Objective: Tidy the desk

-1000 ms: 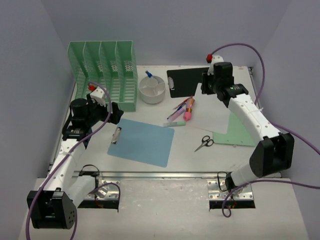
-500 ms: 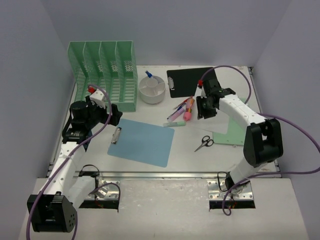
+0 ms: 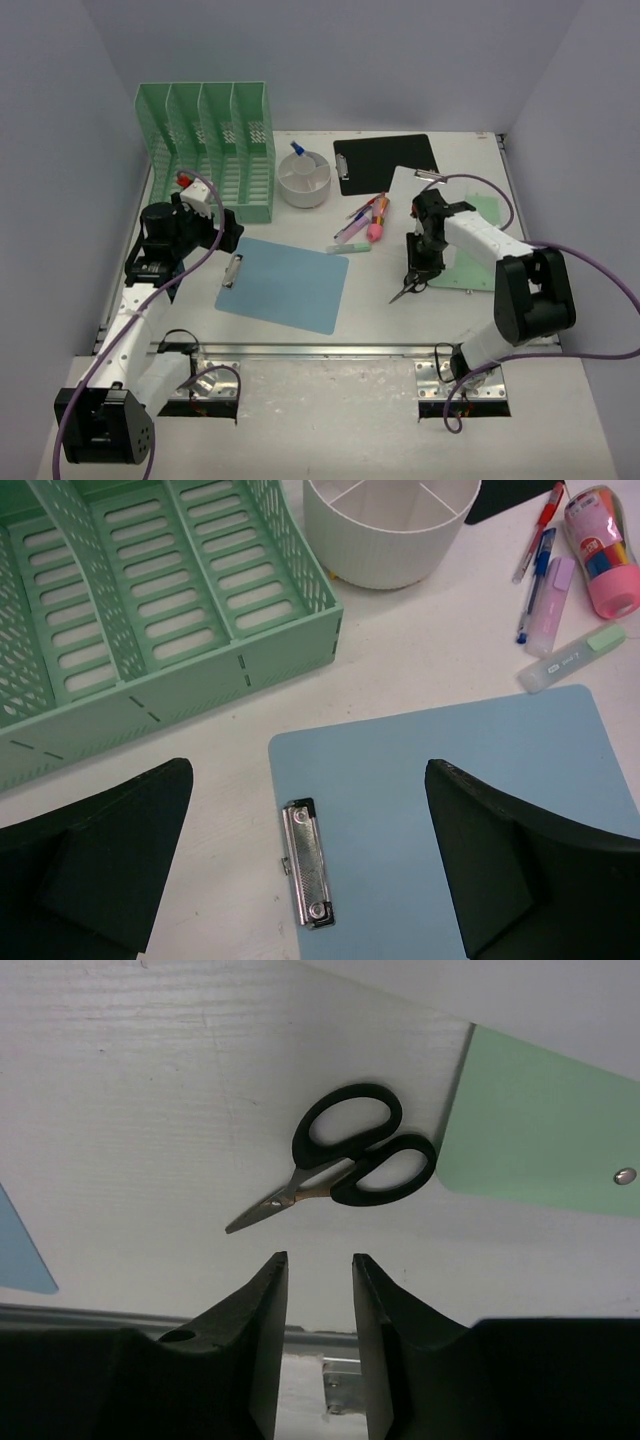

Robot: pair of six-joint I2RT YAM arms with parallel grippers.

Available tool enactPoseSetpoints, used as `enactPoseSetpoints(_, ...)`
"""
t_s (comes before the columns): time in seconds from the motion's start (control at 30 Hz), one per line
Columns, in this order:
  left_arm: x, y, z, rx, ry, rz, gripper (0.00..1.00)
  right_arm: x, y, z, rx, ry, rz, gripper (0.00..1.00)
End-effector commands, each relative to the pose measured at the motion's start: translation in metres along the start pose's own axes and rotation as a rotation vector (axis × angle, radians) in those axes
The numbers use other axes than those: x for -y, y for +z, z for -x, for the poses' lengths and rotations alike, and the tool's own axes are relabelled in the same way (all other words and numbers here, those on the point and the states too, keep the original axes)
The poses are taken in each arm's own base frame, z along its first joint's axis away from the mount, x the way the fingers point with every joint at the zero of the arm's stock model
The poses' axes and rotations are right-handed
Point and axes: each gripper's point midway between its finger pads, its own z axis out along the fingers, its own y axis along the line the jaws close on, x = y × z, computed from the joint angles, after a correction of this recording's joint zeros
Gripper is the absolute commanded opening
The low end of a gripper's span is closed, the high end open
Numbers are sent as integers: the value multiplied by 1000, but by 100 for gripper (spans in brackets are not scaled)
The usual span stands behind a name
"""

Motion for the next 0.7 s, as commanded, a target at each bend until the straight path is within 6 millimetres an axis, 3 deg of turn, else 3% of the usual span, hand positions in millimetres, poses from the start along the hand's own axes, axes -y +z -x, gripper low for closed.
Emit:
enactPoseSetpoints(0.0, -1, 1, 9, 33, 6, 0, 100, -3, -11, 11, 34, 112, 24, 31)
enactPoseSetpoints(0.27, -2, 2, 4, 17, -7, 3, 100, 12, 0, 7, -69, 271, 11, 30)
enactPoseSetpoints(0.47, -2, 3, -3, -1, -12, 10, 100, 17, 0, 20, -98, 372, 29, 31)
enactPoseSetpoints(0.67, -4, 5, -5, -7, -21, 13, 100, 21, 8, 11, -158, 412, 30, 26)
